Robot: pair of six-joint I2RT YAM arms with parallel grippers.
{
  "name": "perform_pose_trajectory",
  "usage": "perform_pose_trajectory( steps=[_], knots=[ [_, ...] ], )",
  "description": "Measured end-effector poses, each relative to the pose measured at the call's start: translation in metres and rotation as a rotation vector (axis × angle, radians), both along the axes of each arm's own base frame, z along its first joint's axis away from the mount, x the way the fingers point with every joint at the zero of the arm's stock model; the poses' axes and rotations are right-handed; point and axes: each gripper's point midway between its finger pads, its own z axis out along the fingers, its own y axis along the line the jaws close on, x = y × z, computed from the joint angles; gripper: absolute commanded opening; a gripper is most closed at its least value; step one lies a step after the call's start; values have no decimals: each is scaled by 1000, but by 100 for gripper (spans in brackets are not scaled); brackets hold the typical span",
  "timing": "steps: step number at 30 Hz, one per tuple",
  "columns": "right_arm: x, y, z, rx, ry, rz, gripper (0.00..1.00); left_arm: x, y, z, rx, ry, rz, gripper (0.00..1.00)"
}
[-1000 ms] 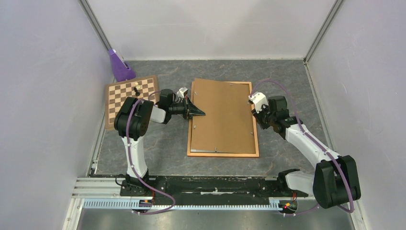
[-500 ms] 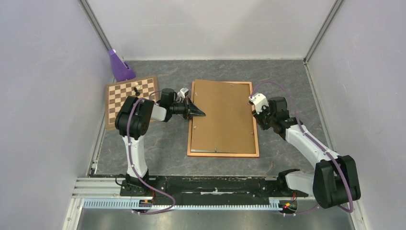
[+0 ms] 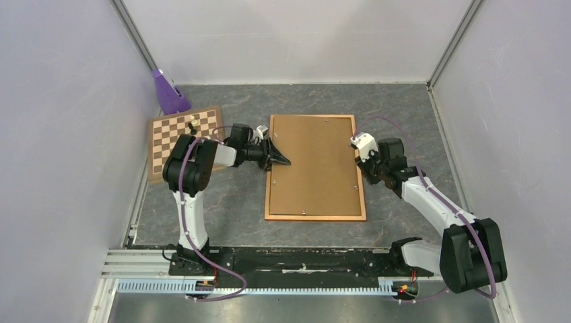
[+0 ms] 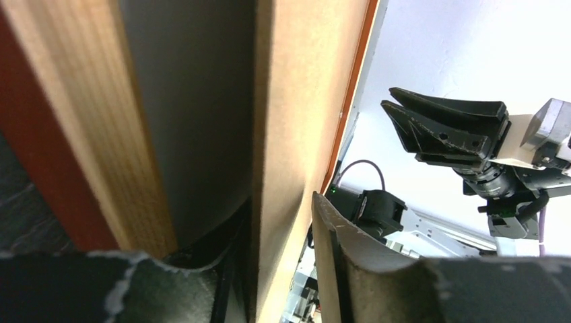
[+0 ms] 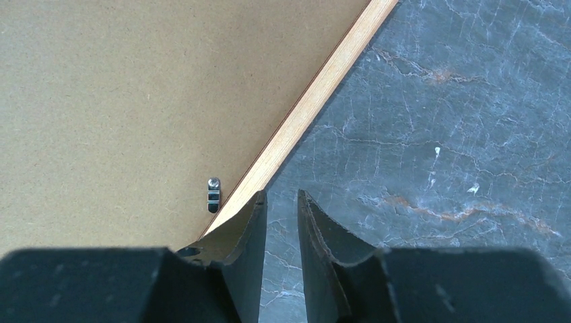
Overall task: Put the photo into the frame
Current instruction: Place the photo frame item in the photo frame.
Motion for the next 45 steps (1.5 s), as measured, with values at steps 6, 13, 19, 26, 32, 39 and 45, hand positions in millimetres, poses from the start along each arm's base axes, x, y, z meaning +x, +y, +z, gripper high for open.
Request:
perform_pose_trajectory(
  steps=[6, 13, 19, 26, 32, 39, 45],
  knots=[
    [0, 0, 0, 0, 1, 1, 26, 1, -1, 3, 63, -28, -17, 60],
    [-1, 1, 0, 5, 1, 3, 26, -2, -3, 7, 188, -55, -29, 78],
    [0, 0, 0, 5, 1, 3, 26, -4, -5, 6, 250, -68, -42, 82],
    [0, 0, 0, 5, 1, 3, 26, -8, -7, 5, 342, -102, -73, 84],
    [0, 1, 0, 6, 2, 3, 26, -11, -2, 4, 441, -135, -78, 85],
    [-2, 1, -2, 7, 3, 5, 26, -15, 5, 3, 500, -147, -93, 86],
    [-4, 0, -6, 6, 13, 6, 26, -18, 11, 5, 537, -152, -103, 86]
  ],
)
